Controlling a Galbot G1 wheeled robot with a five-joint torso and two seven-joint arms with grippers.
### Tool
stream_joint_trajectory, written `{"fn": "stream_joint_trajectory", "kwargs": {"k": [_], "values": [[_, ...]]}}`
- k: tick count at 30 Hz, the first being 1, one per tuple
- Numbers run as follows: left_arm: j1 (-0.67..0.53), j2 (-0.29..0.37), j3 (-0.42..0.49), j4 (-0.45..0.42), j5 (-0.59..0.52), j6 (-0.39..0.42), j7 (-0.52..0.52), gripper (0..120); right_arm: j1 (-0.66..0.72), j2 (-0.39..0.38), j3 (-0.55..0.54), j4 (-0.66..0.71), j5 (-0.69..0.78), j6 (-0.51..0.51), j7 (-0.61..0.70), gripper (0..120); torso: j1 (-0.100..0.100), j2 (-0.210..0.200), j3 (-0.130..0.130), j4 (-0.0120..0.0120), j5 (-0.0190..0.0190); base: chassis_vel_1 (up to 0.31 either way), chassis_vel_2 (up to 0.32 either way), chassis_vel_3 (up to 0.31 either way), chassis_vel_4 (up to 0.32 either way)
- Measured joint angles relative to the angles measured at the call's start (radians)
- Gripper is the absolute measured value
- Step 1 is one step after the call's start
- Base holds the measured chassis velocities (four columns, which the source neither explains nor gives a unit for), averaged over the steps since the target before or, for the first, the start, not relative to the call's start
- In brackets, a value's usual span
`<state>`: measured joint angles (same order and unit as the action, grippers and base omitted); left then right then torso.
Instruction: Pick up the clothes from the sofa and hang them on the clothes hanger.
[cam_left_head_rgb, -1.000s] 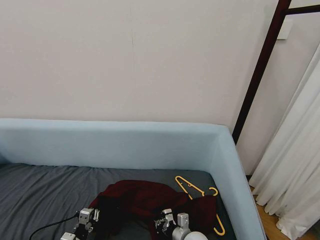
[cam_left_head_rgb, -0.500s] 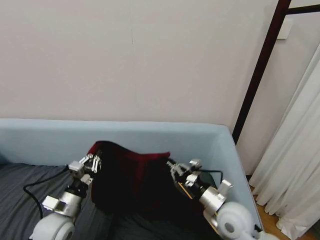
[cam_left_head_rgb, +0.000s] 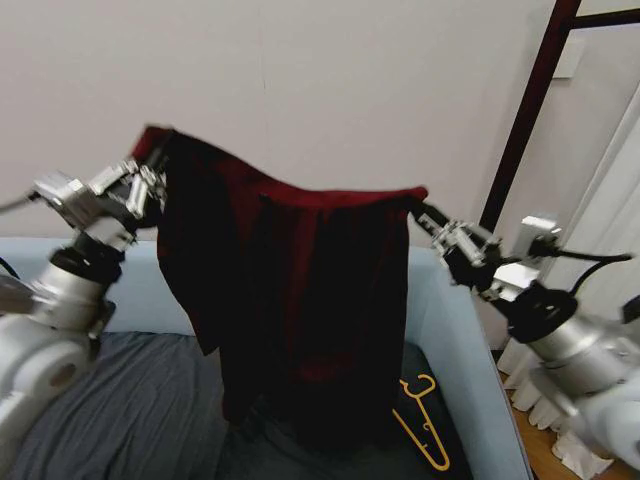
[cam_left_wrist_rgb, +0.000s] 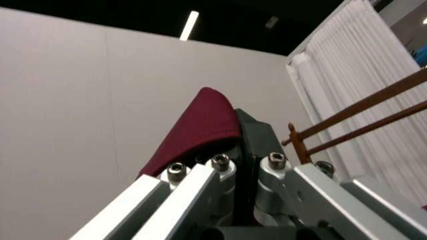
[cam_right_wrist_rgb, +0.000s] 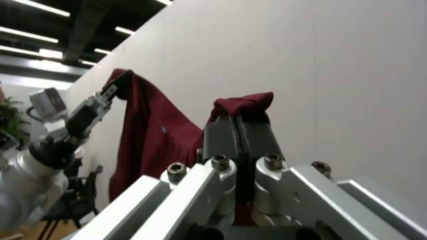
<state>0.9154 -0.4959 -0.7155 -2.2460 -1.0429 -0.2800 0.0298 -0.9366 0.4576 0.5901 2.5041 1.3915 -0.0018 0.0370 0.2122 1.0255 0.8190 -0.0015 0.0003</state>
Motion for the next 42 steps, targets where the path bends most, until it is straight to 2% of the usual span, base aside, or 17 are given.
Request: {"fn": "stream_joint_trajectory", "kwargs": {"k": [4, 8, 13, 17, 18, 20, 22, 23, 24, 27, 28, 32, 33, 36, 37, 42], "values": [[0.029, 0.034, -0.078, -0.022, -0.038, 0.015, 0.001, 0, -0.009, -0.071, 0.107, 0.011, 0.032, -0.004, 0.018, 0, 0.0, 0.0, 0.0, 0.0002, -0.0002, 0.0, 0.0, 0.0, 0.0], [0.082, 0.021, -0.09, -0.04, -0.025, 0.016, 0.009, 0, -0.029, -0.078, 0.145, 0.01, 0.021, -0.033, 0.052, 0, 0.0, 0.0, 0.0, 0.0003, -0.0007, 0.0, 0.0, 0.0, 0.0], [0.154, -0.032, -0.018, -0.047, 0.068, 0.028, 0.025, 0, -0.103, 0.0, 0.102, 0.004, -0.094, -0.13, 0.12, 0, 0.0, 0.0, 0.0, 0.0, 0.0001, 0.0, 0.0, 0.0, 0.0], [0.314, -0.132, 0.082, 0.024, 0.218, 0.047, 0.061, 0, -0.274, 0.126, -0.009, -0.026, -0.3, -0.227, 0.12, 0, 0.0, 0.0, 0.0, -0.0004, -0.0007, 0.0, 0.0, 0.0, 0.0], [0.314, -0.132, 0.082, 0.024, 0.218, 0.047, 0.061, 0, -0.274, 0.126, -0.009, -0.026, -0.3, -0.227, 0.12, 0, 0.0, 0.0, 0.0, -0.0004, -0.0007, 0.0, 0.0, 0.0, 0.0], [0.365, -0.175, 0.134, 0.07, 0.287, 0.048, 0.071, 0, -0.294, 0.173, -0.116, -0.087, -0.376, -0.23, 0.101, 0, 0.0, 0.0, 0.0, 0.0, -0.0003, 0.0, 0.0, 0.0, 0.0], [0.381, -0.218, 0.23, 0.149, 0.358, 0.047, 0.076, 0, -0.286, 0.228, -0.254, -0.201, -0.444, -0.227, 0.093, 0, 0.0, 0.0, 0.0, 0.0006, -0.0007, 0.0, 0.0, 0.0, 0.0], [0.381, -0.218, 0.23, 0.149, 0.358, 0.047, 0.076, 0, -0.286, 0.228, -0.254, -0.201, -0.444, -0.227, 0.093, 0, 0.0, 0.0, 0.0, 0.0006, -0.0007, 0.0, 0.0, 0.0, 0.0], [0.378, -0.234, 0.266, 0.182, 0.379, 0.047, 0.075, 0, -0.276, 0.252, -0.308, -0.256, -0.472, -0.224, 0.093, 0, 0.0, 0.0, 0.0, 0.0006, -0.0004, 0.0, 0.0, 0.0, 0.0], [0.321, -0.291, 0.393, 0.323, 0.437, 0.046, 0.062, 0, -0.228, 0.339, -0.455, -0.439, -0.564, -0.201, 0.091, 0, 0.0, 0.0, 0.0, -0.0005, -0.0003, 0.0, 0.0, 0.0, 0.0], [0.321, -0.291, 0.393, 0.323, 0.437, 0.046, 0.062, 0, -0.228, 0.339, -0.455, -0.439, -0.564, -0.201, 0.091, 0, 0.0, 0.0, 0.0, -0.0005, -0.0003, 0.0, 0.0, 0.0, 0.0], [0.254, -0.355, 0.492, 0.472, 0.469, 0.053, 0.045, 0, -0.129, 0.452, -0.574, -0.651, -0.666, -0.13, 0.053, 0, 0.0, 0.0, 0.0, 0.0005, -0.0004, 0.0, 0.0, 0.0, 0.0], [0.254, -0.355, 0.492, 0.472, 0.469, 0.053, 0.045, 0, -0.129, 0.452, -0.574, -0.651, -0.666, -0.13, 0.053, 0, 0.0, 0.0, 0.0, 0.0005, -0.0004, 0.0, 0.0, 0.0, 0.0], [0.227, -0.402, 0.531, 0.538, 0.495, 0.062, 0.04, 0, -0.068, 0.526, -0.62, -0.812, -0.713, -0.06, 0.03, 0, 0.0, 0.0, 0.0, -0.0001, -0.0003, 0.0, 0.0, 0.0, 0.0], [0.227, -0.402, 0.531, 0.538, 0.495, 0.062, 0.04, 0, -0.068, 0.526, -0.62, -0.812, -0.713, -0.06, 0.03, 0, 0.0, 0.0, 0.0, -0.0001, -0.0003, 0.0, 0.0, 0.0, 0.0], [0.218, -0.477, 0.557, 0.614, 0.537, 0.059, 0.029, 0, -0.015, 0.619, -0.657, -0.996, -0.774, 0.001, 0.015, 0, 0.0, 0.0, 0.0, 0.0003, -0.0003, 0.0, 0.0, 0.0, 0.0]]}}
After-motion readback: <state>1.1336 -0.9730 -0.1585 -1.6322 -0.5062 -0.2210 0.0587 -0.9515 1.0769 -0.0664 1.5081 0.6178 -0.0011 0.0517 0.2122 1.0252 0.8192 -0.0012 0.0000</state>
